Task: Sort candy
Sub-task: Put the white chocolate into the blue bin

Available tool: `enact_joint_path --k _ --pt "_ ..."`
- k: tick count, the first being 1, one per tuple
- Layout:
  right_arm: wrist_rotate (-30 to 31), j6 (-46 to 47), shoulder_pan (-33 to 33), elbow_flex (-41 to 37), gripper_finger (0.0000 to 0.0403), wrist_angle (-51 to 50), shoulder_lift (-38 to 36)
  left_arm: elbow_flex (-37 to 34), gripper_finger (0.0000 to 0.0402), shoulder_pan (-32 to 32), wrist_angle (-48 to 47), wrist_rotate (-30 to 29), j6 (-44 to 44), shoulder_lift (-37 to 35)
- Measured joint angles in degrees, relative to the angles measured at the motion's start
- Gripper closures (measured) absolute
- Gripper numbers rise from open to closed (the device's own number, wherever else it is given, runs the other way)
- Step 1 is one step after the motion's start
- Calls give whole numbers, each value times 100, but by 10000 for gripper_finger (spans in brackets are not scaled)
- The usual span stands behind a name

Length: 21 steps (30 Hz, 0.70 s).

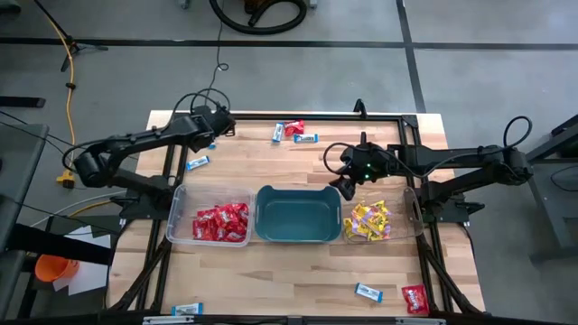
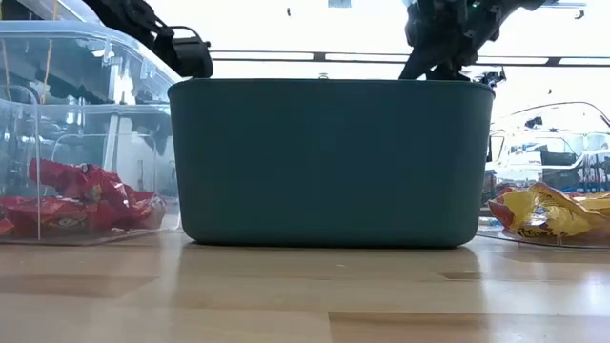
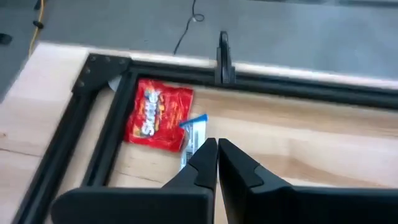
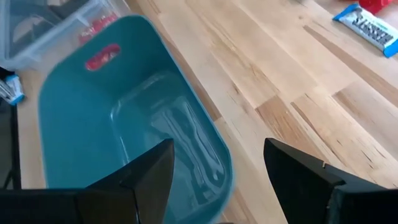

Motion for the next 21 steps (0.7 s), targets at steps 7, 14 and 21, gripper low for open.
enact_joint_path --k 7,14,21 --pt "2 33 2 0 160 77 0 -837 360 337 906 1271 -104 581" --pt "7 89 2 0 160 77 0 -1148 288 556 1338 1407 -108 863" --pt "17 -10 2 0 160 77 0 -1144 222 602 1581 1013 -7 835"
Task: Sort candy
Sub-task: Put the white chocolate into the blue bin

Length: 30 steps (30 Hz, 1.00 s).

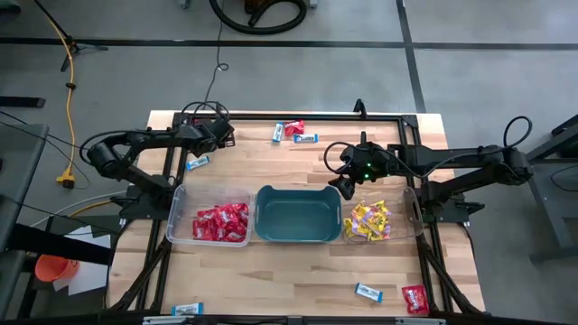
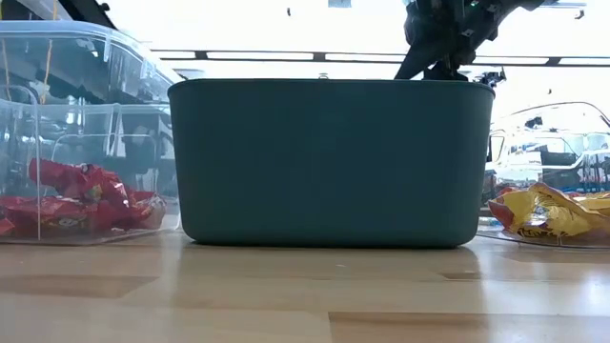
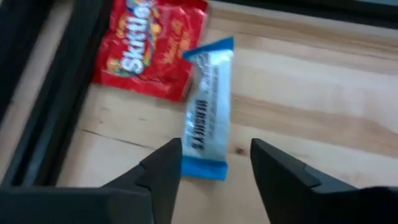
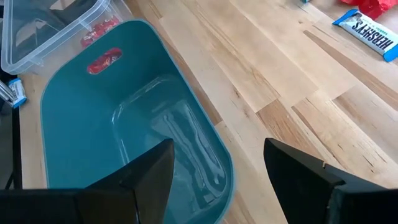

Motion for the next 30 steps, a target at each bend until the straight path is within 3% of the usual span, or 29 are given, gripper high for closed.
enact_joint_path --k 6,12,15,18,20,22,27,30 --pt "-2 -19 -2 0 160 -2 0 7 197 325 556 106 -17 602" --pt "-18 1 -2 0 160 -51 0 191 202 160 641 -130 -205 991" --pt "-20 -8 0 0 160 -64 0 201 229 109 656 69 -145 1039" --pt "-17 -10 0 0 160 -78 0 199 299 -15 658 301 68 949" --pt "-17 -10 0 0 160 -81 0 190 342 -140 655 776 344 747" --pt "-17 -10 0 0 160 -85 0 169 345 -323 654 1397 663 443" --pt "-13 66 0 0 160 -39 0 175 371 -677 1239 1975 1904 -976" --pt "13 139 -2 0 160 315 0 175 389 -1111 1740 2878 2383 -1859"
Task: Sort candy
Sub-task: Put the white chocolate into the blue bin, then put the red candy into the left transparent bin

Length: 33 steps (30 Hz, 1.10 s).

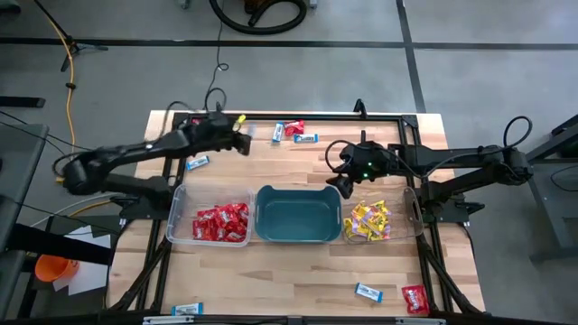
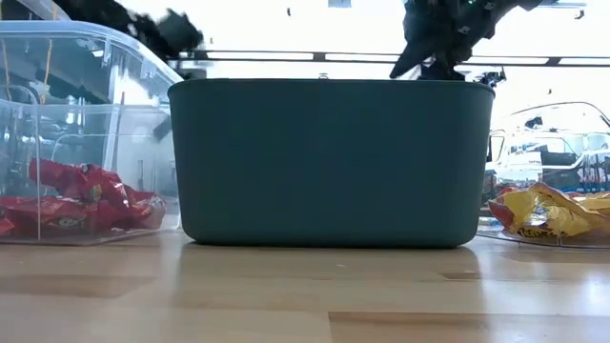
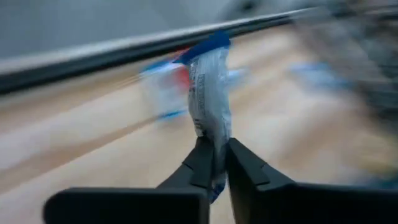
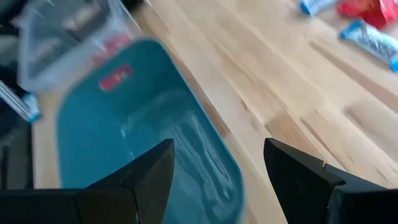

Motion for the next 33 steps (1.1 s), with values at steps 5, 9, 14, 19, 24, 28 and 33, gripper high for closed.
enact_joint_path --k 5,9,14,19,24,28,33 --pt "76 -54 0 0 160 778 0 0 401 -1247 473 1072 518 -874" --pt "306 -44 -10 0 160 1083 0 0 401 -2564 528 844 427 -841" --pt "316 176 -119 0 160 1167 0 0 399 -3786 1092 358 645 -177" --pt "319 548 -231 0 160 1184 0 432 373 -4108 957 175 1386 569" --pt "321 662 -267 0 160 1220 0 1242 317 -4055 -84 178 2313 1086" --pt "320 661 -267 0 160 1226 0 1799 267 -3929 -912 177 2781 1119" --pt "320 657 -264 0 160 1227 0 2325 226 -3684 -2442 -195 2835 971"
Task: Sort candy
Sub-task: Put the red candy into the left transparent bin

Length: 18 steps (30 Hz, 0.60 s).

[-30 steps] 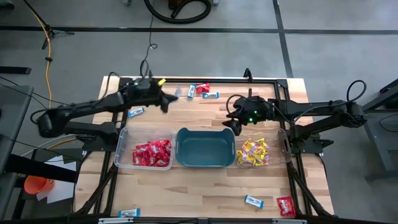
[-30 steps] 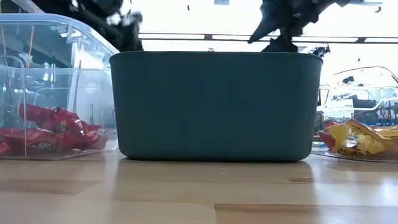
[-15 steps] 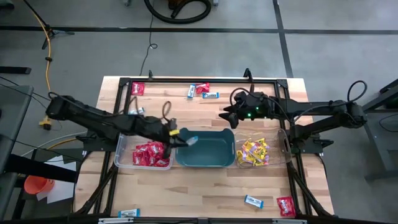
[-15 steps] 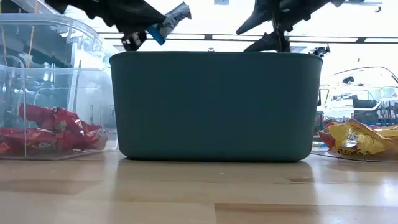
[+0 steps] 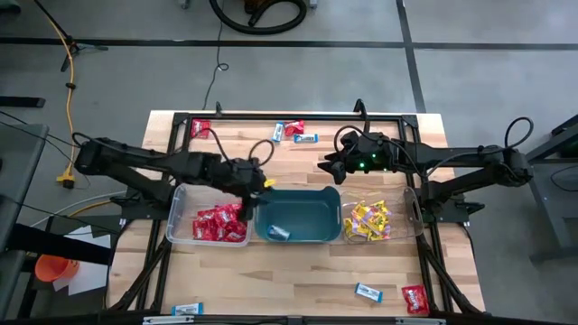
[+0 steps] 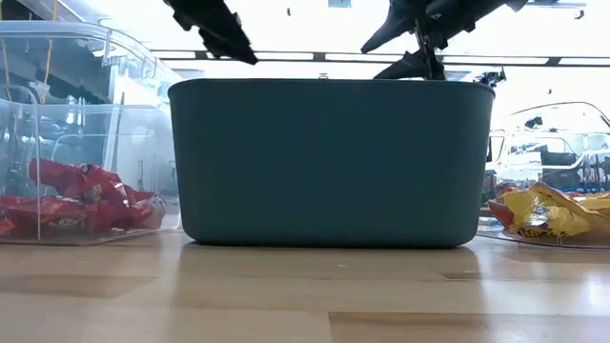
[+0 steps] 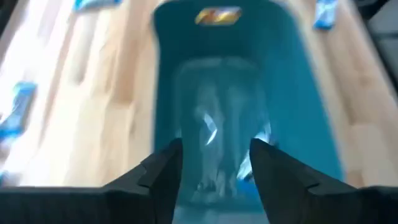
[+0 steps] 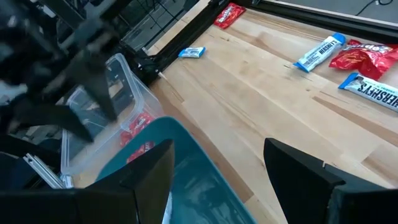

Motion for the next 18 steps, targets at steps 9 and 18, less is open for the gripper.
enact_joint_path --k 9,18 --pt "28 -173 -117 0 160 -2 0 -172 214 898 -1795 -1545 -763 -933" --pt "-32 -477 -195 0 160 -4 0 -2132 213 3726 -840 -1863 -2328 -1597"
